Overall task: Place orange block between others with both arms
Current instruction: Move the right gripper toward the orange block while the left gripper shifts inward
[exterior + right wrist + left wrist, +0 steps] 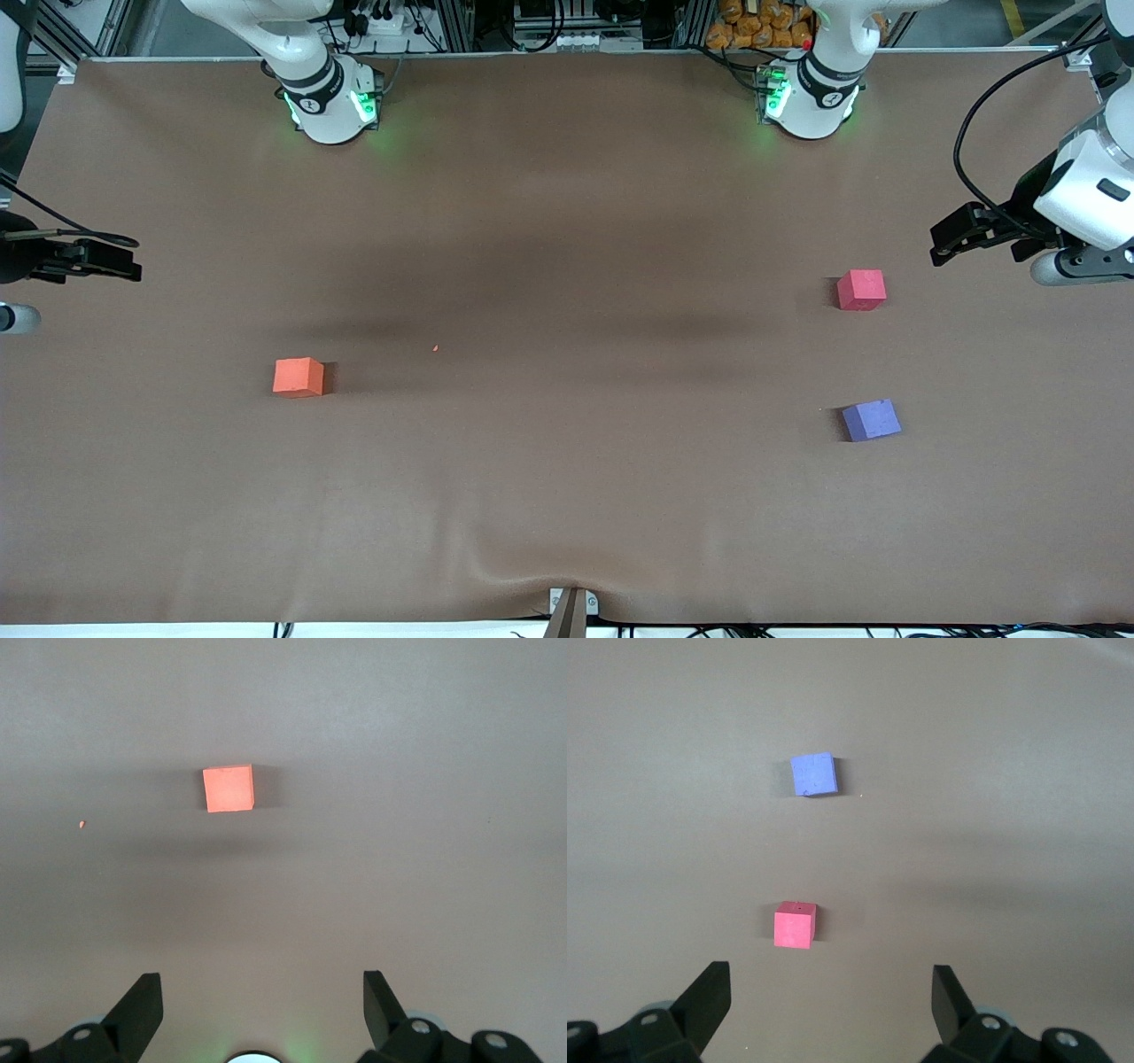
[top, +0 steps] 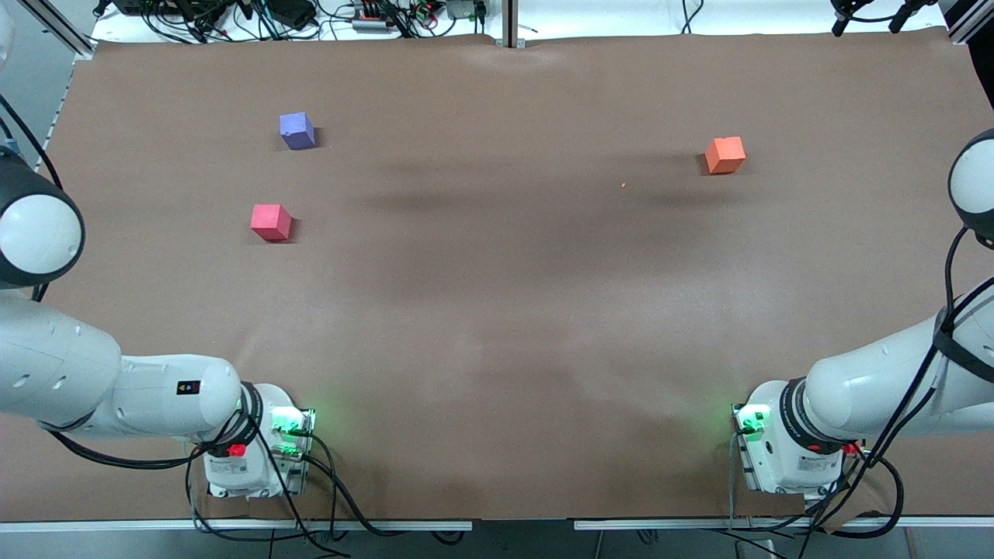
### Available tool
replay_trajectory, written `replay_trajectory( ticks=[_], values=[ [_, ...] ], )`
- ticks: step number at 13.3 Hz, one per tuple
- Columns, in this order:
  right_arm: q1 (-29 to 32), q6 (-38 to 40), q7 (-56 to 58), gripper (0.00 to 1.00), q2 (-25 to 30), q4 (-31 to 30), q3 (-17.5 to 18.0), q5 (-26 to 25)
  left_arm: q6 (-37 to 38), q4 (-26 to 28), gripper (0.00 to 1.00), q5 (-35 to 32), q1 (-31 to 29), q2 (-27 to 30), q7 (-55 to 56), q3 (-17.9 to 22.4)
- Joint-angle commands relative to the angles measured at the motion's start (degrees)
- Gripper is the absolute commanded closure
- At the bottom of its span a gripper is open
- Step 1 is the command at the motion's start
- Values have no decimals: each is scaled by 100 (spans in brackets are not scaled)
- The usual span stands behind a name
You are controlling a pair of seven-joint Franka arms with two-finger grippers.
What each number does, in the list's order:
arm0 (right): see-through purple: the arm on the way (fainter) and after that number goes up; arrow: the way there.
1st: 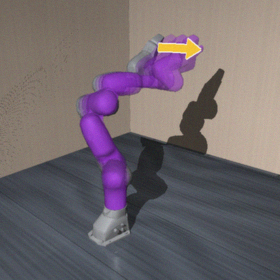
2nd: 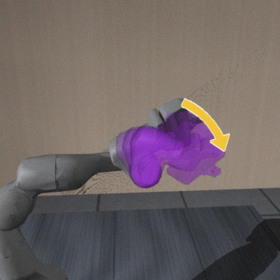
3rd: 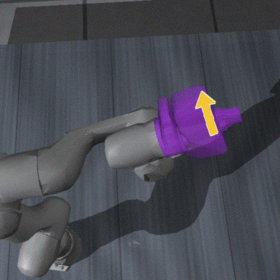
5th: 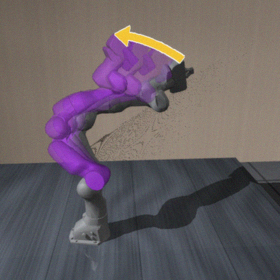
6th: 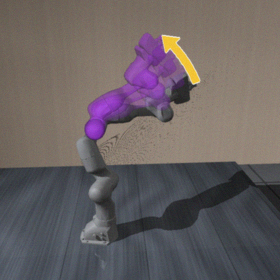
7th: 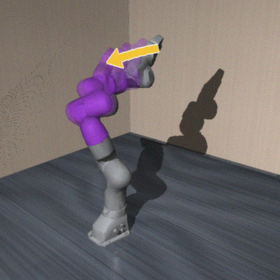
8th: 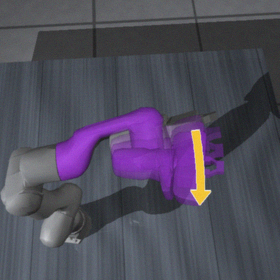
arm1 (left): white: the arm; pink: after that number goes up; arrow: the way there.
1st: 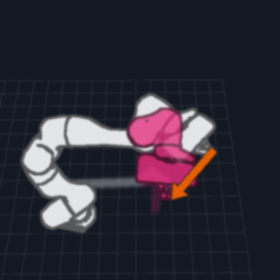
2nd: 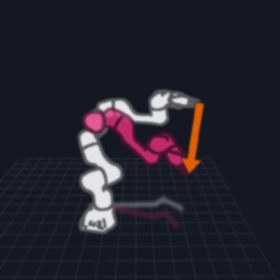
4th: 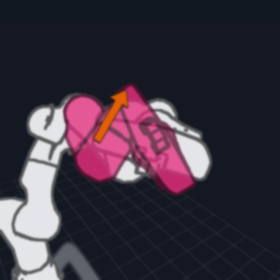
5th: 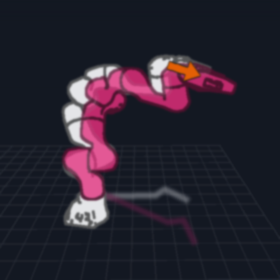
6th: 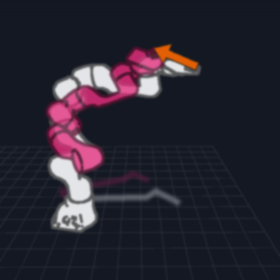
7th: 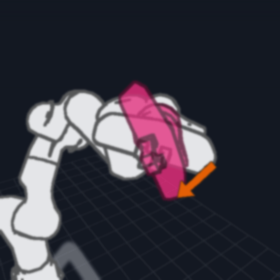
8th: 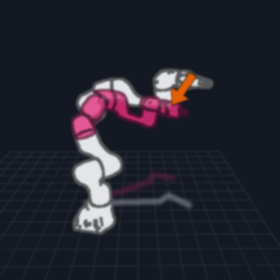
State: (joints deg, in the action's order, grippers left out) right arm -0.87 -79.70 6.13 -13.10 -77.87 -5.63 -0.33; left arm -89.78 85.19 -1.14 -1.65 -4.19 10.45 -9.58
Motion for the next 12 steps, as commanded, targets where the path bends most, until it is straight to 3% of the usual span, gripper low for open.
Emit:
replay_trajectory(
  ticks=[1,12],
  values=[
    [-107,164,19,0,97,-26,-175,-19,31,-125,0,-88,-19,-29,-70,-139],
    [-124,139,-16,0,36,-88,-175,-2,-126,-90,0,-71,-64,-310,-34,-123]
  ],
)
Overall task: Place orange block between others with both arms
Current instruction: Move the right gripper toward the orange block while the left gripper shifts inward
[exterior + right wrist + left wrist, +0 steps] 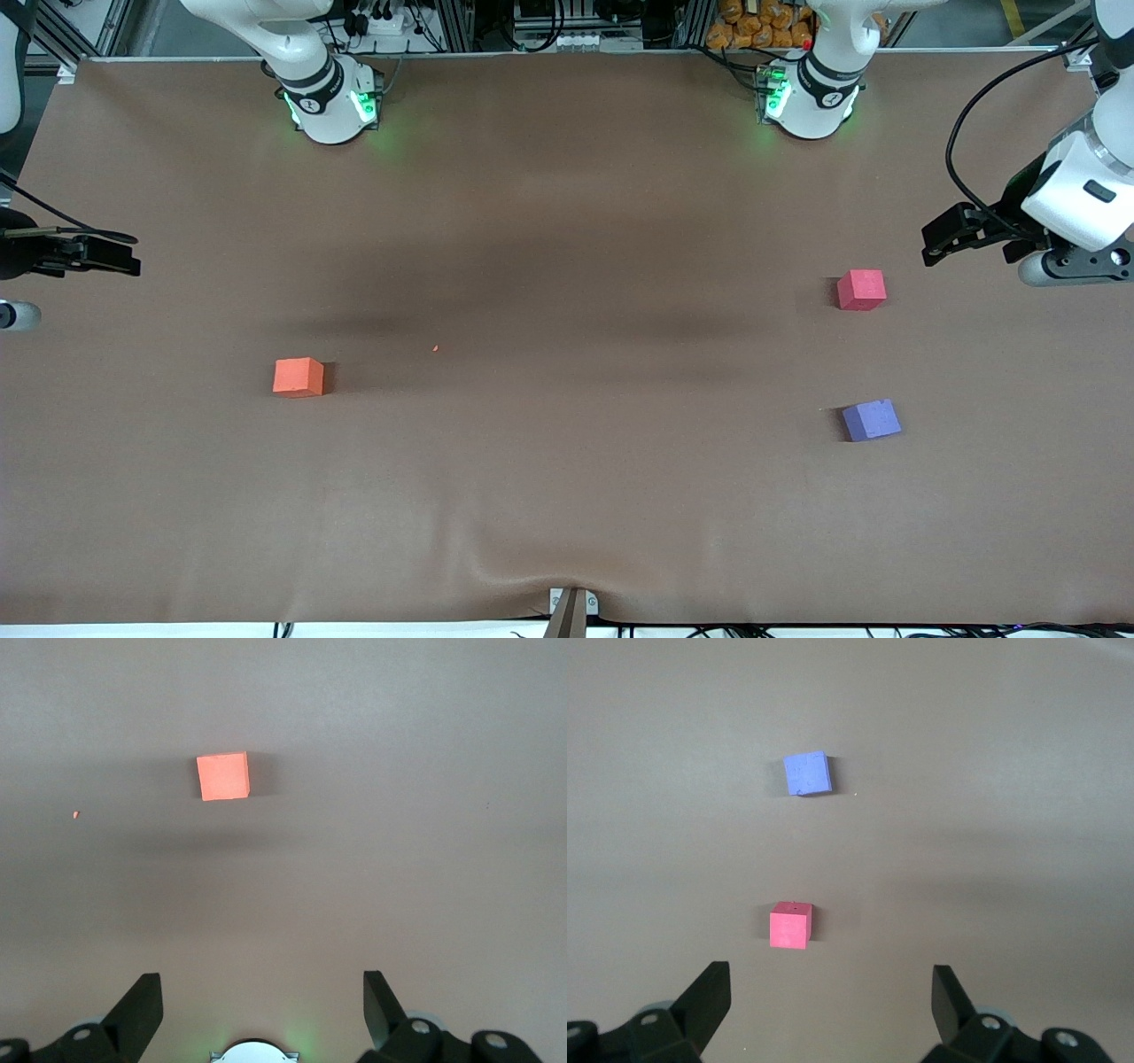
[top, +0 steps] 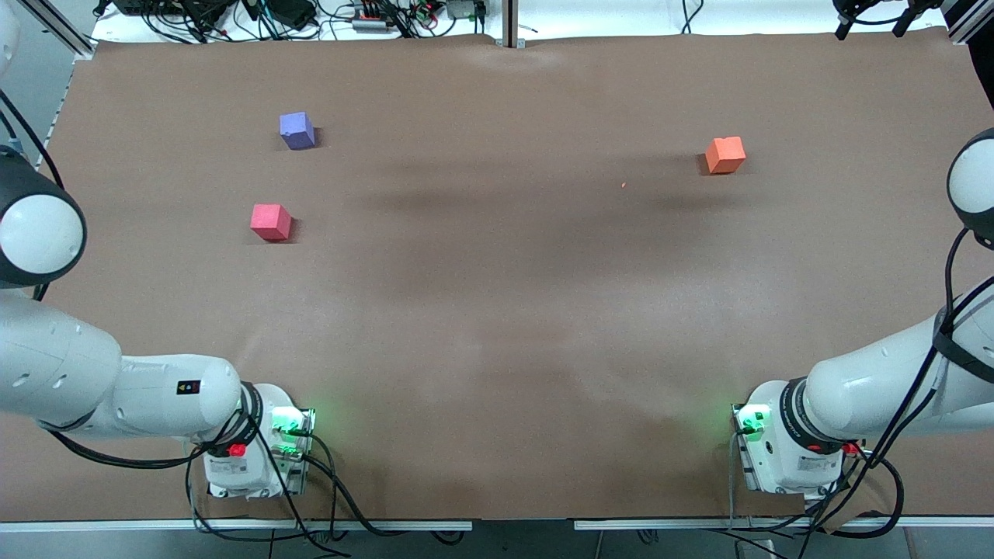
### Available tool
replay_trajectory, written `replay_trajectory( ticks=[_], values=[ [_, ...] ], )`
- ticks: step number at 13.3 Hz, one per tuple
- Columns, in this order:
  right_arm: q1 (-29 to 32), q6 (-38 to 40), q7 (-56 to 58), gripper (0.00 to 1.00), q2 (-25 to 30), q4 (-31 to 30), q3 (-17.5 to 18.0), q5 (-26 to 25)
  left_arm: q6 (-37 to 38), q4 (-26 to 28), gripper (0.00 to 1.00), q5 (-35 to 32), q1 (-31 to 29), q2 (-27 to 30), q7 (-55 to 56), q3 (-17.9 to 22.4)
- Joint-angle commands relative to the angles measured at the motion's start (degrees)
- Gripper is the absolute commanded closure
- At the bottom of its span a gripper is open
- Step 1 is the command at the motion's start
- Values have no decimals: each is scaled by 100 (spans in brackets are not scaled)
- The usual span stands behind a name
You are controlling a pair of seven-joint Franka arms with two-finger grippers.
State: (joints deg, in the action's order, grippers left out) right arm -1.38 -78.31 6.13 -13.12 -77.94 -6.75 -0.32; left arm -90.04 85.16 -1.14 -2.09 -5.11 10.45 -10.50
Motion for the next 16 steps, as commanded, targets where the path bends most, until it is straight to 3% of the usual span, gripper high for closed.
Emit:
replay_trajectory(
  ticks=[1,8,16],
  values=[
    [-73,0,-16,0,29,-133,-64,-3,-119,-96,0,-71,15,-288,-26,-31],
    [-108,-448,-25,0,-199,-424,-11,14,-233,-70,0,-88,-29,-359,53,-49],
    [-310,-1150,-25,0,-945,-476,-11,23,-382,-105,0,-106,33,-368,449,-58]
  ],
)
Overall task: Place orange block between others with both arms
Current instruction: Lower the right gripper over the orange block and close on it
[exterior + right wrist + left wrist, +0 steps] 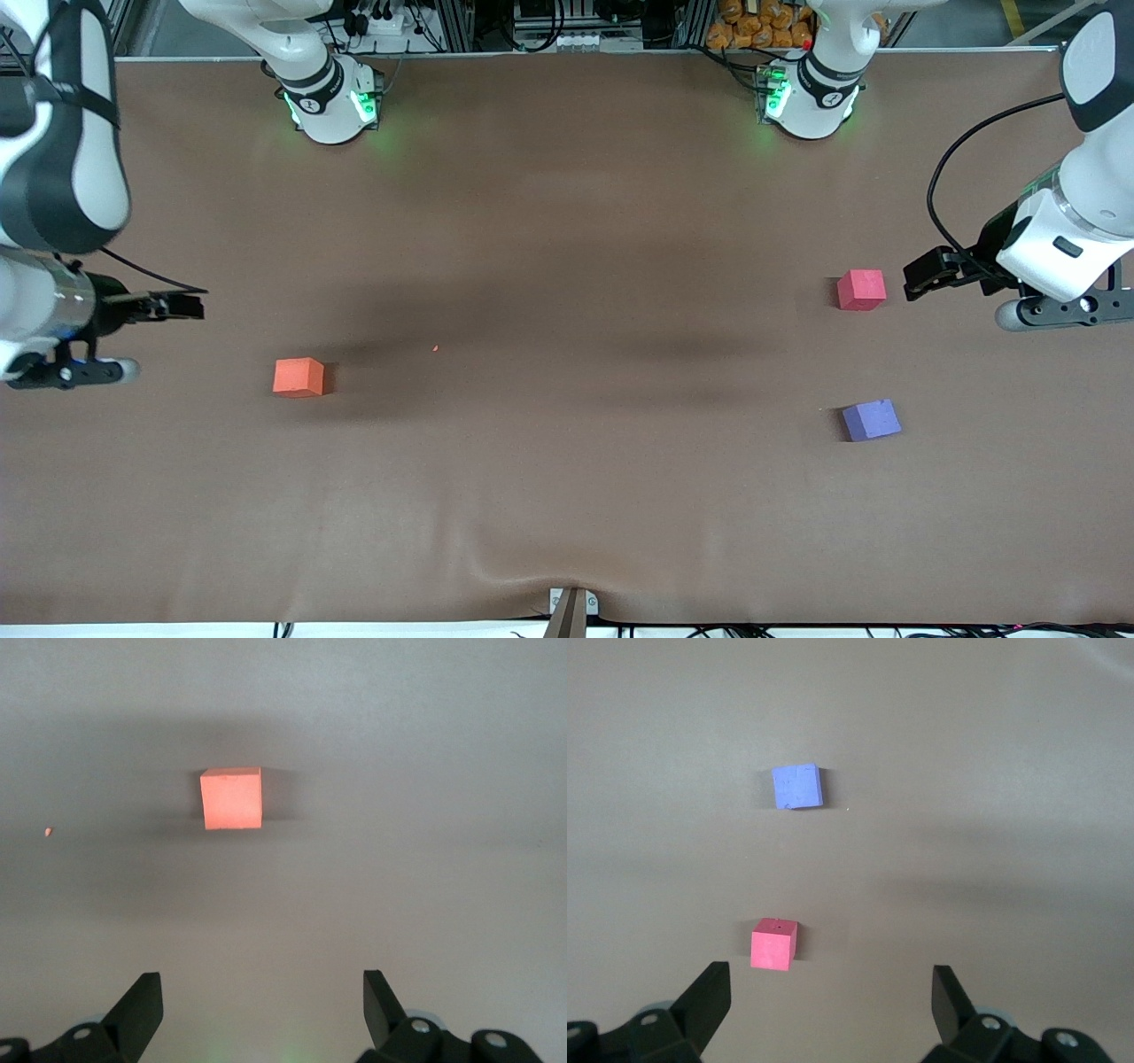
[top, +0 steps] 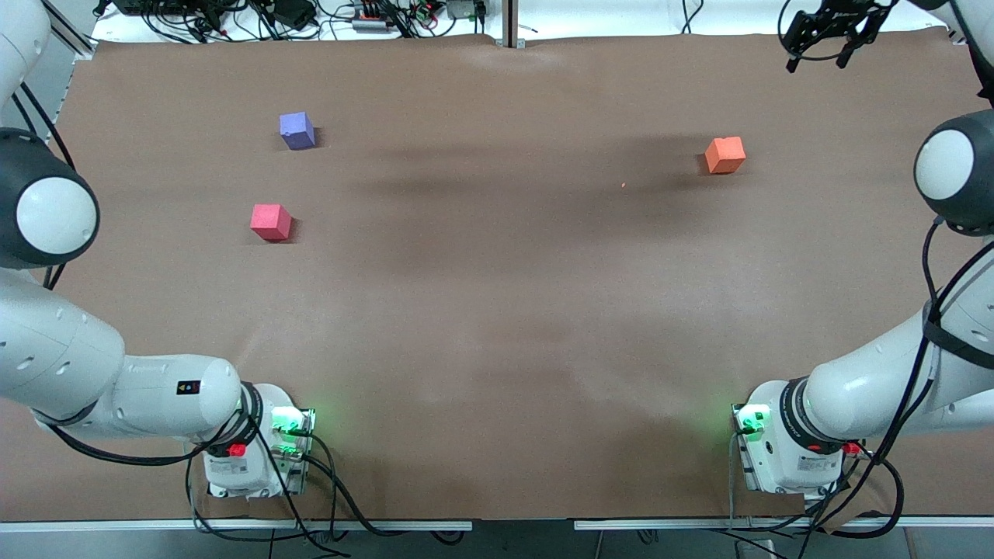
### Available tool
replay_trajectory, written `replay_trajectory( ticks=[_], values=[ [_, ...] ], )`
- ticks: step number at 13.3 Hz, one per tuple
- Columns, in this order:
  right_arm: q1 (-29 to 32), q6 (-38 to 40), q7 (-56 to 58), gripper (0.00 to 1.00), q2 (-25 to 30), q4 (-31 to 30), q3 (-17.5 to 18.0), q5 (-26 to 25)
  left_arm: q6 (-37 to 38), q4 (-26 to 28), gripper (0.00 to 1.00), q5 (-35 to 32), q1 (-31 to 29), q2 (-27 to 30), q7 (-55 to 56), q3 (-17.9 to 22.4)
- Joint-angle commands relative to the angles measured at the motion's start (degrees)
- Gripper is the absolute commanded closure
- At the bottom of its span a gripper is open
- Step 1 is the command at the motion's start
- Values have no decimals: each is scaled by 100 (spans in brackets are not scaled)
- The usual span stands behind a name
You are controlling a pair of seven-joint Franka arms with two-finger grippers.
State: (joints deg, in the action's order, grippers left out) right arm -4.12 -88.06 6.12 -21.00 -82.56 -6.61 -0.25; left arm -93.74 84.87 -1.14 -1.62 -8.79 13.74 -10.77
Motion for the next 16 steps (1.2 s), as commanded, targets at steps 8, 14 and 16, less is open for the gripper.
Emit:
replay_trajectory(
  ticks=[8,14,16],
  values=[
    [-71,-1432,11,0,-1151,-277,-24,517,-171,-59,0,61,4,-53,85,-22],
    [-238,-2154,-23,0,-1714,-366,-24,553,-180,-50,0,0,-49,-220,24,-22],
    [-238,-2312,-23,0,-1837,-375,-24,553,-171,-50,0,-9,-75,-263,24,-22]
  ],
)
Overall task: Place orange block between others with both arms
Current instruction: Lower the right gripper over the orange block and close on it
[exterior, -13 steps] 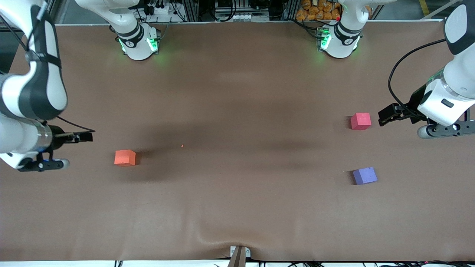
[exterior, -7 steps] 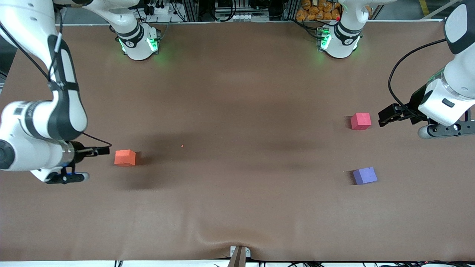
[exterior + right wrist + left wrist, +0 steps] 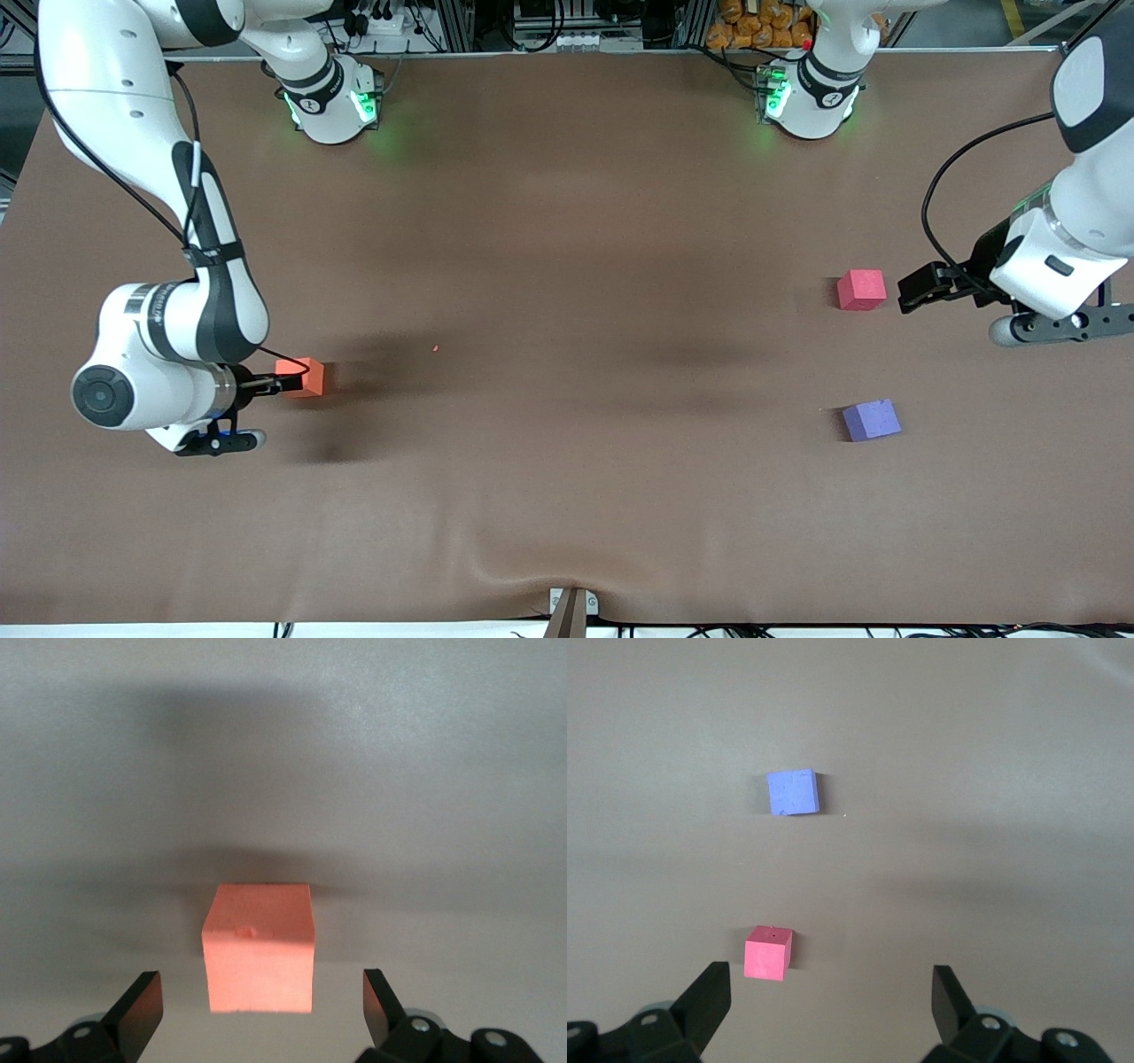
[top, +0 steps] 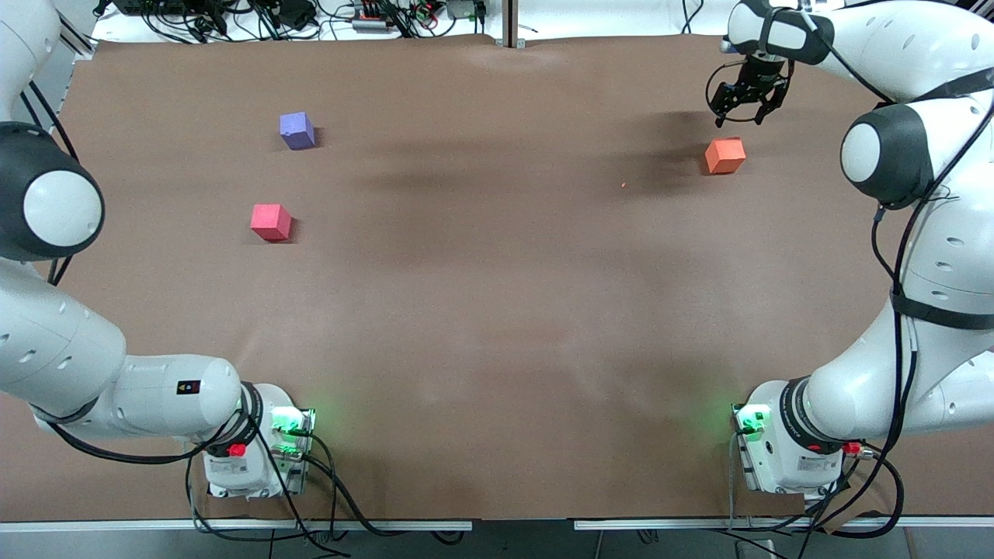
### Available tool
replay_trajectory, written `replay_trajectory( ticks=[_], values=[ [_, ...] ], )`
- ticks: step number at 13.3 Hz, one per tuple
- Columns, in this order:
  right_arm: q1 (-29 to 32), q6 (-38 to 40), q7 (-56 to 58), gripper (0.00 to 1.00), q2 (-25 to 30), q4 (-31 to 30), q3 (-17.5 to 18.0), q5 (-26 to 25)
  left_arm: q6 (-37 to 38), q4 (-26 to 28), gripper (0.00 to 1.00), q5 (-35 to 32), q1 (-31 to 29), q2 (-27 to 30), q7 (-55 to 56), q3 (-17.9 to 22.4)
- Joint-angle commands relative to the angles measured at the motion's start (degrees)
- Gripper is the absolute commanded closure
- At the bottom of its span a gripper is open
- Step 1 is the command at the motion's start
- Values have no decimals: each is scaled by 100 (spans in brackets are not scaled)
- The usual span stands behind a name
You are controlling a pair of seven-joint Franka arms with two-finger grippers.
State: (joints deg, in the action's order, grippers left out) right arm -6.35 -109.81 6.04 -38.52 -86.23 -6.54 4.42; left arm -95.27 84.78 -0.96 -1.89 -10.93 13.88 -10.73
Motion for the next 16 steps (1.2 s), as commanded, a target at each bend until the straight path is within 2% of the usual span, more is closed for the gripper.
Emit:
replay_trajectory(
  ticks=[1,7,11,12,14,15,16],
  values=[
    [-16,-146,-6,0,-137,-8,-32,85,-26,-50,0,-27,-4,-76,10,-26],
    [-33,-488,-6,0,-261,-420,-32,313,-79,-67,0,-27,31,-339,10,-26],
    [-68,-593,-6,0,-331,-474,-32,322,-79,-50,0,-36,31,-331,10,-34],
    [-86,-603,-6,9,-323,-465,-32,322,-157,-41,0,-36,23,-296,10,-34],
    [-95,-611,-6,35,-323,-465,-32,322,-290,-23,0,-36,-12,-243,19,-34],
    [-112,-611,2,45,-323,-456,-32,322,-307,46,0,-27,-21,-156,10,-43],
    [-147,-611,2,46,-323,-447,-32,322,-325,151,0,-27,-21,-77,10,-43]
  ],
)
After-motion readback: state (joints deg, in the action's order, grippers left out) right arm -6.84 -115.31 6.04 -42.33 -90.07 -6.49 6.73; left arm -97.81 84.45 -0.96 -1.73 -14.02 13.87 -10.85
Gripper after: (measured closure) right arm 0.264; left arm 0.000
